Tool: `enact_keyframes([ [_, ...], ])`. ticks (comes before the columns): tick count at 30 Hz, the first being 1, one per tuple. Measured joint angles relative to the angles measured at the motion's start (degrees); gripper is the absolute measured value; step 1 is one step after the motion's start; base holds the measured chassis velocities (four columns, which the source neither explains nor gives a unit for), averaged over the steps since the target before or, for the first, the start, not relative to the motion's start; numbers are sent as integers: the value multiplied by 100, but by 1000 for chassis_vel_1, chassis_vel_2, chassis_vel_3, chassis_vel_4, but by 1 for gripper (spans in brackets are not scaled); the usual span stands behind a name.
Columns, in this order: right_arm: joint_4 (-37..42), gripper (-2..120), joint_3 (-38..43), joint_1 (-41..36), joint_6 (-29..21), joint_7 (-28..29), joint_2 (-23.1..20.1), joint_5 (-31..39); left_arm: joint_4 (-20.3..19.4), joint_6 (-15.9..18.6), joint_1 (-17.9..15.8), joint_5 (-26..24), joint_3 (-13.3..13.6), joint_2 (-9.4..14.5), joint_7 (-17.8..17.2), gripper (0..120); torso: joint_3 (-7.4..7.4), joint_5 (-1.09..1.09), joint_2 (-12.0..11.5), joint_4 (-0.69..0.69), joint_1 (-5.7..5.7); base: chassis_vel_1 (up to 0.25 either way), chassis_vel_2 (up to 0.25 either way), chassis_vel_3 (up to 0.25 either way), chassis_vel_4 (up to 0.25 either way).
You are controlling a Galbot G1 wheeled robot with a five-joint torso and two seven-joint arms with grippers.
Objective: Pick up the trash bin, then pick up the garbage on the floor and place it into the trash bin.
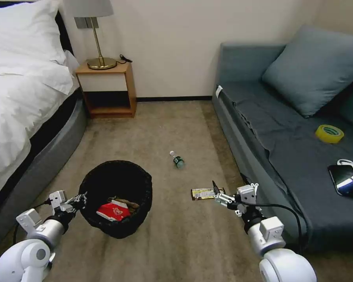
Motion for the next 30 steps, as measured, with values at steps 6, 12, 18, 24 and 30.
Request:
enact_keyframes([
  [6,0,100,24,-22,72,-36,-14,5,0,-10,1,-2,-7,-29,12,4,0,0,0,0,0,0,0,0,0],
  [12,-24,100,46,-36,149,-76,-34,26,-2,-29,11,3,-9,-54,12,4,0,0,0,0,0,0,0,0,0],
  [18,-84,100,37,-32,217,-88,-24,33,1,-34,-12,7,1,-52,9,4,0,0,0,0,0,-38,20,34,-25],
  [24,-98,100,33,-39,246,-89,-16,34,42,-41,-31,10,19,-16,8,4,0,0,0,-1,0,-83,71,78,-75],
  [30,-134,100,37,-32,293,-101,-22,66,59,-43,-40,9,20,7,11,4,1,0,0,0,0,-77,79,72,-69],
])
